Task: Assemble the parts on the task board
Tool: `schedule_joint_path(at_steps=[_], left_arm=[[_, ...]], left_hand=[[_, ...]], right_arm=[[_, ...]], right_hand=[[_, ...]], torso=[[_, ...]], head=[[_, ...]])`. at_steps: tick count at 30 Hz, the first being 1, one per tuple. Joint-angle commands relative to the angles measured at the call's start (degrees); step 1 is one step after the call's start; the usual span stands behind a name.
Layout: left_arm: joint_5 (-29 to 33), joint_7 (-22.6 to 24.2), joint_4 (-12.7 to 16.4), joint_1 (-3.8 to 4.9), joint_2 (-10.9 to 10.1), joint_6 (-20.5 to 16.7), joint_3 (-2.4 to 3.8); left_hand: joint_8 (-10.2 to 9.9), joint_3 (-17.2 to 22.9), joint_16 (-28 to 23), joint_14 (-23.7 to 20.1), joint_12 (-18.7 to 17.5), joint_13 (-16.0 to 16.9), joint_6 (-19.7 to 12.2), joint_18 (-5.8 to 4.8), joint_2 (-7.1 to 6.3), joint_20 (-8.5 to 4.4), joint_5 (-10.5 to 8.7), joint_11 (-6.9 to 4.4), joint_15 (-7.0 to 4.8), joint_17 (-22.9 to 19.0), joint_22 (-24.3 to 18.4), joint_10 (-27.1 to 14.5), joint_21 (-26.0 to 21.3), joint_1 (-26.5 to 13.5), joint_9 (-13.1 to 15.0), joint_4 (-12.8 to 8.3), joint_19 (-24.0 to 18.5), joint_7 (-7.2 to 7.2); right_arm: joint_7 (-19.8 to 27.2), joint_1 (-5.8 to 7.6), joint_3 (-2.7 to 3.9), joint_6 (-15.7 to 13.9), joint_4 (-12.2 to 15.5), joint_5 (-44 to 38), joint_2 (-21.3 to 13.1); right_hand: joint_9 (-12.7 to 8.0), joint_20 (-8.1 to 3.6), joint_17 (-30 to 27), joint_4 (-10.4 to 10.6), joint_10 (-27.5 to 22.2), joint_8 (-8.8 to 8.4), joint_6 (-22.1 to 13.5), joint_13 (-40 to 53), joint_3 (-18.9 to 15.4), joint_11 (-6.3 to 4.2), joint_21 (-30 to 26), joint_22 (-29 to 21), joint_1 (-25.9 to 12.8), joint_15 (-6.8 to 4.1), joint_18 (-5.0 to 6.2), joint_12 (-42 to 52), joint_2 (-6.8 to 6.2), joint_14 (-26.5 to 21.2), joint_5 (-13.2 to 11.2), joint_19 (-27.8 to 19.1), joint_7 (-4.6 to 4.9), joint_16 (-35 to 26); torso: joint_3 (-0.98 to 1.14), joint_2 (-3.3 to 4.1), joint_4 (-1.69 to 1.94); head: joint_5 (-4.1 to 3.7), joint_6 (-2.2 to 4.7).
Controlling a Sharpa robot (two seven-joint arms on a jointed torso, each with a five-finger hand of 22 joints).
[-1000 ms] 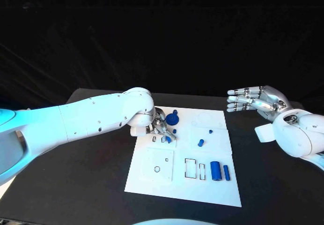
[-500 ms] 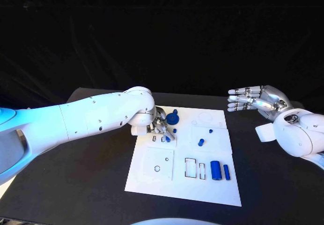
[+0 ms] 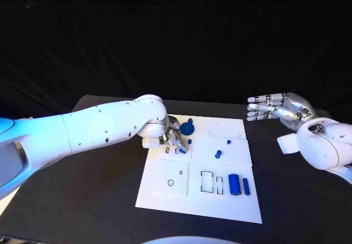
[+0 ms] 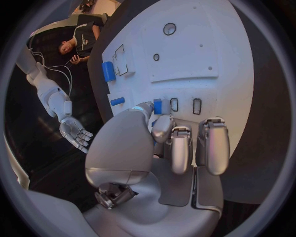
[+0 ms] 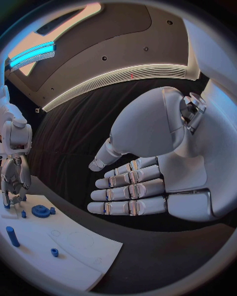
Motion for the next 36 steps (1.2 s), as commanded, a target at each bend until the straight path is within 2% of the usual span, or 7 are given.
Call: schedule_joint_path(at_steps=[1,7,13,15,19,25,36], left_arm=[[2.71,-1.64,1.45,0.01,-0.86,-6.24,0.03],[3.25,-0.72,4.20,0.02,-3.06,-10.72,0.07],[3.13,-0.73,6.27,0.04,-4.98,-12.64,0.15],[1.45,-1.27,6.59,0.03,-5.31,-12.57,0.12],[-0.73,-1.82,6.55,-0.08,-5.35,-11.88,0.06],[-3.74,-2.25,6.54,-0.51,-5.22,-10.95,-0.08],[-5.96,-2.58,6.37,-1.16,-4.79,-8.06,-0.20]], left_hand=[[1.26,15.82,0.18,5.91,0.14,1.38,-0.17,-0.35,-1.65,0.38,0.80,-0.02,0.09,15.10,6.50,0.61,-0.03,-4.10,1.44,-11.18,2.43,-0.17],[2.36,19.36,0.18,5.91,0.43,1.69,-0.13,-0.41,-2.64,0.22,1.35,-0.30,0.15,15.10,6.84,1.00,0.14,-6.28,2.55,-12.88,2.56,-0.45],[2.80,20.94,0.18,5.91,0.34,1.53,0.08,-0.47,-3.07,0.11,1.94,-0.41,0.10,15.10,7.15,1.16,0.31,-7.42,2.98,-13.84,2.68,-0.54],[2.86,21.18,0.18,5.91,0.54,1.78,0.13,-0.51,-3.09,0.09,2.05,-0.42,0.10,15.10,7.34,1.32,0.42,-7.62,3.03,-13.99,2.76,-0.55],[2.90,21.39,0.18,5.91,0.72,1.98,0.16,-0.51,-3.05,0.06,2.11,-0.43,0.10,15.10,7.37,1.48,0.44,-7.82,3.08,-14.12,2.77,-0.56],[2.91,21.46,0.18,5.91,0.40,1.54,0.16,-0.44,-3.04,0.06,2.12,-0.43,0.10,15.10,7.06,1.30,0.26,-7.89,3.09,-14.17,2.64,-0.56],[2.94,21.54,0.18,5.91,0.54,1.73,0.17,-0.50,-3.06,0.05,2.10,-0.42,0.11,15.10,7.31,1.41,0.39,-8.06,3.14,-14.30,2.73,-0.56]], right_arm=[[-0.11,-0.12,-0.02,1.16,-0.08,-0.35,0.10],[-0.27,-0.19,-0.07,1.32,-0.22,-0.36,0.12],[-0.35,-0.25,-0.14,1.40,-0.36,-0.37,0.20],[-0.36,-0.28,-0.16,1.45,-0.40,-0.37,0.22],[-0.36,-0.35,-0.19,1.39,-0.42,-0.40,0.18],[-0.34,-0.38,-0.20,1.06,-0.37,-0.90,0.09],[-0.41,-0.39,-0.21,1.44,-0.34,-1.13,0.15]], right_hand=[[-0.06,0.14,-0.10,0.18,-0.24,-0.25,-0.11,-0.04,-0.06,0.33,-0.19,-0.08,-0.08,0.22,0.33,-0.19,-0.09,0.11,0.32,0.46,0.41,-0.19],[-0.06,0.16,-0.17,0.18,-0.28,-0.27,-0.15,-0.04,-0.07,0.35,-0.28,-0.14,-0.09,0.25,0.32,-0.21,-0.12,0.07,0.33,0.47,0.44,-0.20],[-0.07,0.18,-0.25,0.18,-0.30,-0.28,-0.19,-0.04,-0.09,0.37,-0.36,-0.20,-0.12,0.27,0.31,-0.22,-0.17,0.03,0.34,0.47,0.46,-0.21],[-0.07,0.19,-0.31,0.20,-0.32,-0.28,-0.21,-0.04,-0.10,0.38,-0.43,-0.26,-0.16,0.30,0.31,-0.22,-0.19,-0.01,0.34,0.48,0.48,-0.21],[-0.07,0.19,-0.31,0.20,-0.32,-0.28,-0.21,-0.04,-0.10,0.38,-0.43,-0.26,-0.16,0.30,0.31,-0.22,-0.19,-0.01,0.34,0.48,0.48,-0.21],[-0.05,0.27,-0.58,0.31,-0.29,-0.23,-0.16,-0.02,-0.14,0.38,-0.75,-0.49,-0.32,0.35,0.30,-0.18,-0.20,-0.11,0.56,0.51,0.44,-0.21],[-0.02,0.21,-1.09,0.60,-0.07,-0.18,0.05,-0.03,-0.15,0.25,-1.17,-0.91,-0.68,0.21,0.37,-0.06,-0.21,0.33,1.45,1.14,0.30,-0.08]], torso=[[0.10,-0.03,0.02],[0.14,-0.04,0.06],[0.43,-0.11,0.25],[0.51,-0.12,0.37],[0.54,-0.14,0.51],[0.54,-0.05,0.41],[0.43,-0.04,0.42]], head=[[0.03,0.03],[0.21,0.04],[0.27,-0.04],[0.17,-0.06],[0.24,-0.14],[0.43,0.01],[0.29,-0.36]])
